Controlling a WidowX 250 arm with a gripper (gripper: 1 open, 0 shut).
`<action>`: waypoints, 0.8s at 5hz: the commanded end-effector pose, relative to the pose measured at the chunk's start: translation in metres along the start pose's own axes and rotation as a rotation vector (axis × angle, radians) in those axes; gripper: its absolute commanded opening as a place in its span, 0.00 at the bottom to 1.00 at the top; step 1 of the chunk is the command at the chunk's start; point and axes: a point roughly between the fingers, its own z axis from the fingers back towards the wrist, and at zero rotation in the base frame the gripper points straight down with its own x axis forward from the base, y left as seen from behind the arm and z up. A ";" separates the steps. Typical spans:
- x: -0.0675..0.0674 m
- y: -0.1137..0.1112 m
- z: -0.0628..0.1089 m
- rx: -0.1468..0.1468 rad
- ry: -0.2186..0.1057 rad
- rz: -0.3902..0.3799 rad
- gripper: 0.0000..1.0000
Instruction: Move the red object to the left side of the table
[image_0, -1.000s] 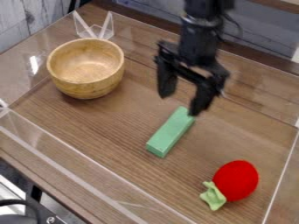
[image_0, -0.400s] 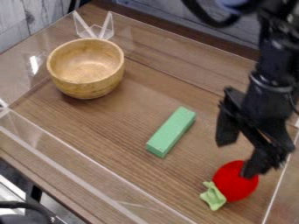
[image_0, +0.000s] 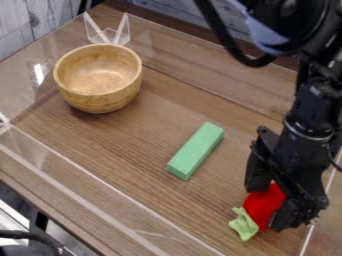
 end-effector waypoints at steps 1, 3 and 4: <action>0.000 -0.002 0.004 0.014 -0.032 -0.011 1.00; -0.001 0.001 0.001 0.050 -0.051 0.008 1.00; 0.000 0.002 0.001 0.066 -0.067 0.006 1.00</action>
